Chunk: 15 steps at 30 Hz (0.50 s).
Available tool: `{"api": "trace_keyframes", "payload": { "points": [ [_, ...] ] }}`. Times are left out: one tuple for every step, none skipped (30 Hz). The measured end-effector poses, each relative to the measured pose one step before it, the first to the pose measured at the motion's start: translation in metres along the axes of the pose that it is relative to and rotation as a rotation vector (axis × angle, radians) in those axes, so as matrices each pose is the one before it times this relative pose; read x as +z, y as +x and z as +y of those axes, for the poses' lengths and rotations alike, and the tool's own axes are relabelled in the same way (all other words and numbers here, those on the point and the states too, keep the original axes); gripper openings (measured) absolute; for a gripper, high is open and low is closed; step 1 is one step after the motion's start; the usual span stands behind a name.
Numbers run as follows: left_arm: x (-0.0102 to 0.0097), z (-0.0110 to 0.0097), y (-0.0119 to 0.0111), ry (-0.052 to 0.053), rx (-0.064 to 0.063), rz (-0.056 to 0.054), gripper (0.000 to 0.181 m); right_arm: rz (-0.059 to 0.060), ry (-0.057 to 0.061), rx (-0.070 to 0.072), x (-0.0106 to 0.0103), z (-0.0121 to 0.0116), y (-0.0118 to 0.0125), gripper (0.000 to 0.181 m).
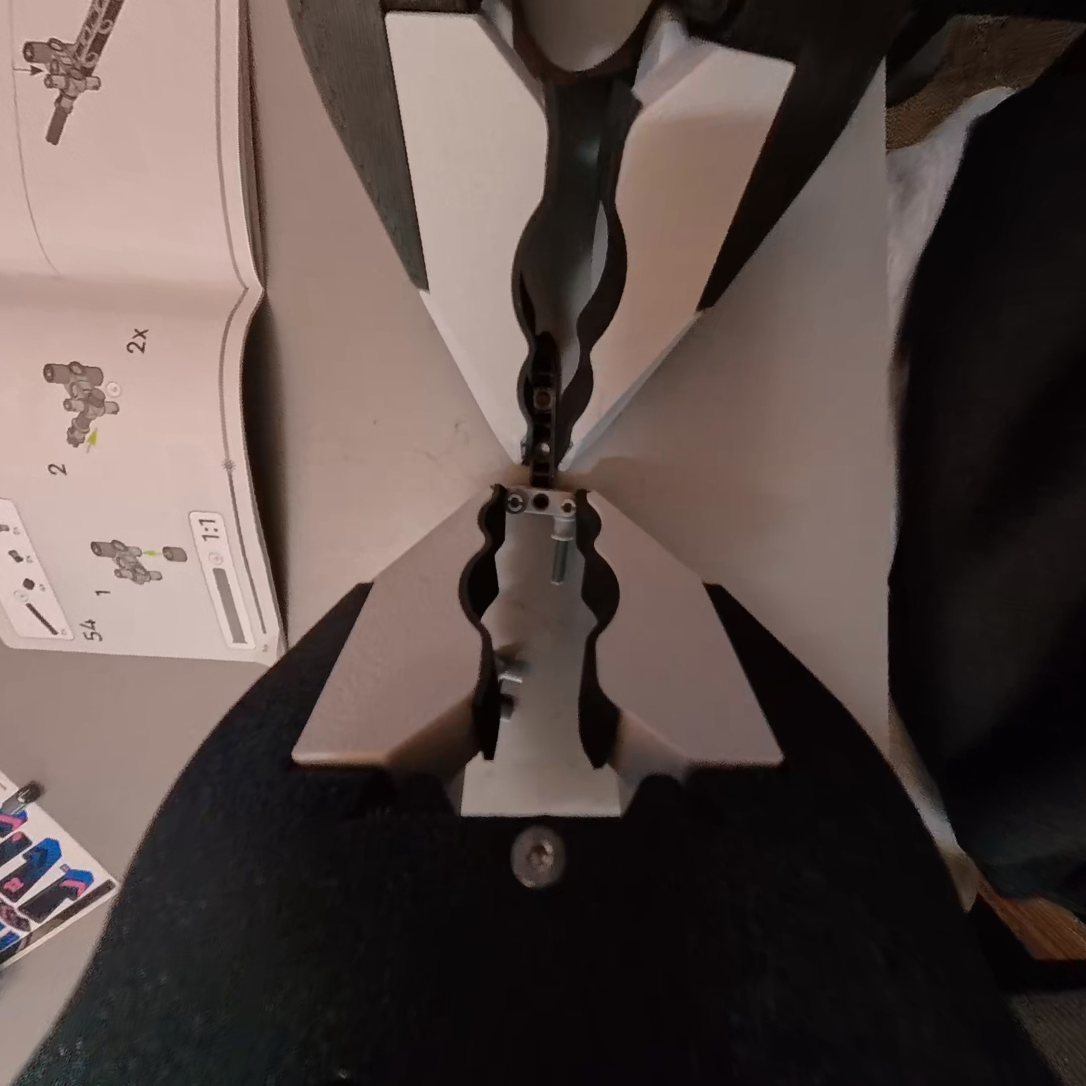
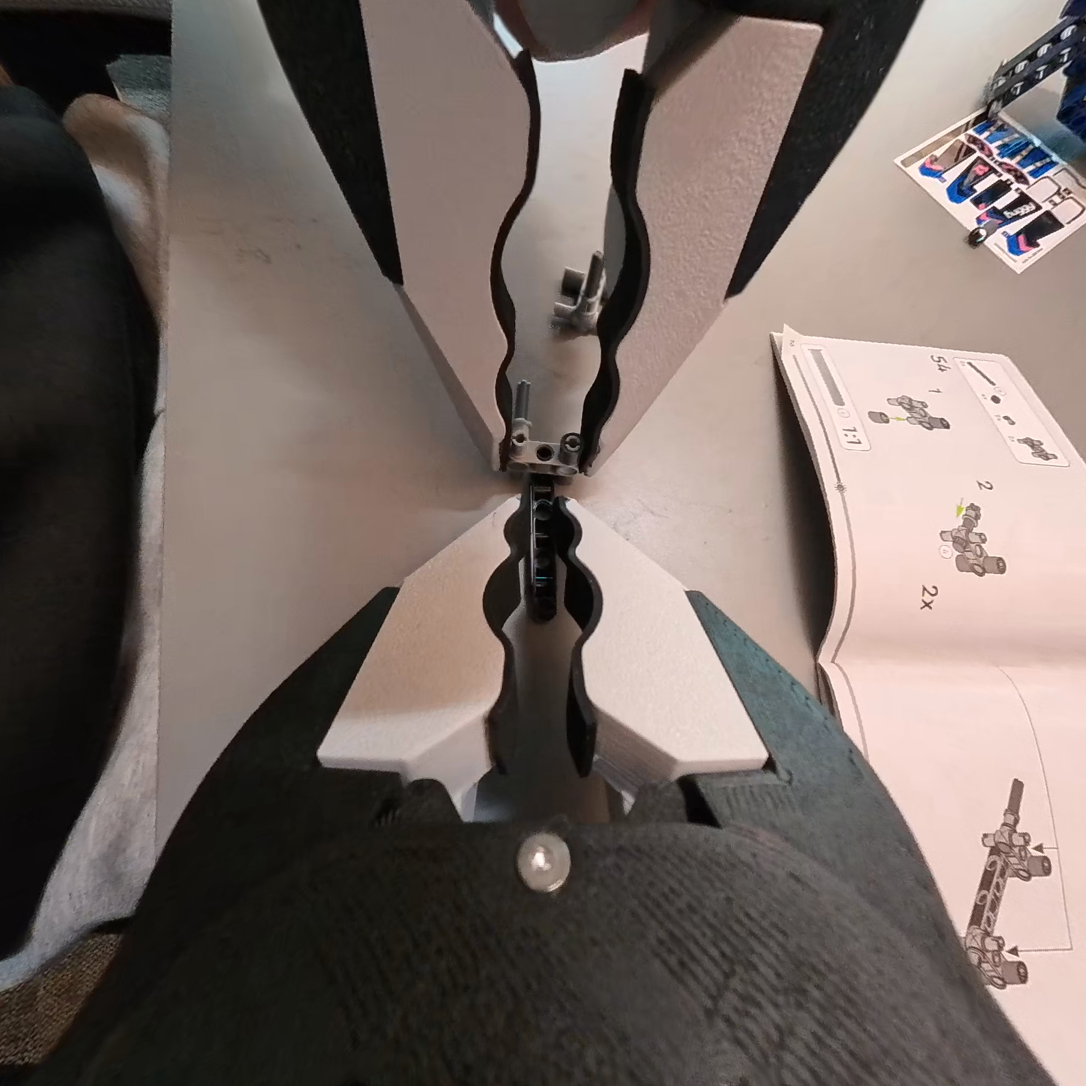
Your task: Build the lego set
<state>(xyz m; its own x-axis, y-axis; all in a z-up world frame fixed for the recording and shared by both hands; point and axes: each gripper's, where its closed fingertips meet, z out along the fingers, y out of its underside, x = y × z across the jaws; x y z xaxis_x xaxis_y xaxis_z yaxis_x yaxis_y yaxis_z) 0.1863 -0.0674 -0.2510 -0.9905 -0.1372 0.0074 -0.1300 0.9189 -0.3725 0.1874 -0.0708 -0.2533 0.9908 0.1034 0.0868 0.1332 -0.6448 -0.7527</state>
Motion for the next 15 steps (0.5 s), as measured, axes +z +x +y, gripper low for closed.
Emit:
{"api": "trace_keyframes", "payload": {
  "points": [
    [0.00006,-0.0003,0.00003,0.0034,-0.0016,-0.0069,0.021,0.0023,0.0001,-0.0024,0.0,0.00008,0.00008,0.006],
    [0.00028,-0.00042,-0.00025,0.0088,-0.0005,-0.0105,0.021,0.0039,0.0002,-0.0038,-0.00026,-0.00001,0.00009,0.007],
    [0.001,-0.00008,-0.00039,0.0123,0.0013,-0.0144,0.021,0.0038,0.0001,-0.0041,0.00001,0.00001,0.00001,0.006],
    [0.00179,0.00119,-0.00032,0.0084,-0.0002,-0.0154,0.022,0.0043,0.0002,-0.0049,-0.00005,-0.00009,0.00004,0.006],
    [0.00143,0.00123,0.00019,0.0098,-0.0048,-0.0129,0.022,0.0041,0.0004,-0.0049,-0.00034,0.0,0.00009,0.007],
    [-0.00068,-0.00124,0.00013,0.0265,-0.0108,-0.0101,0.023,0.0036,0.0006,-0.0042,-0.00011,-0.00008,-0.00002,0.007],
    [-0.00312,-0.00331,-0.0002,0.0398,-0.0169,-0.0093,0.029,0.0045,0.0007,-0.0048,-0.00018,-0.00004,0.00004,0.008],
    [-0.00469,-0.0035,0.00067,0.041,-0.0189,-0.0001,0.029,0.0074,0.001,-0.0033,-0.00015,-0.00021,0.00057,0.01],
    [-0.00562,-0.00335,0.00191,0.0393,-0.0213,0.0089,0.03,0.0061,0.0007,-0.002,-0.00019,0.00002,0.00057,0.011],
    [-0.00606,-0.00279,0.00053,0.0357,-0.0233,-0.0015,0.032,0.0012,0.0027,-0.0025,-0.00026,-0.00035,-0.00015,0.016],
    [-0.00638,-0.00181,-0.00102,0.0307,-0.0192,-0.0131,0.032,-0.0022,0.005,-0.0045,-0.00053,-0.00059,-0.00061,0.023],
    [-0.00621,-0.00032,-0.00072,0.0229,-0.0169,-0.0109,0.032,0.004,0.0031,-0.0025,-0.00052,-0.0003,0.00032,0.029],
    [-0.00621,0.00134,-0.001,0.0146,-0.0207,-0.01,0.032,-0.0012,0.0038,-0.0056,-0.00041,-0.00056,-0.00077,0.035],
    [-0.00639,0.0027,-0.00267,0.0082,-0.0227,-0.0184,0.032,-0.005,0.0037,-0.0107,-0.00038,-0.00046,-0.00169,0.038],
    [-0.00672,0.00391,-0.00428,0.0061,-0.0189,-0.025,0.033,-0.0028,0.0028,-0.0103,-0.00029,-0.00033,-0.0013,0.039]
  ]
}}
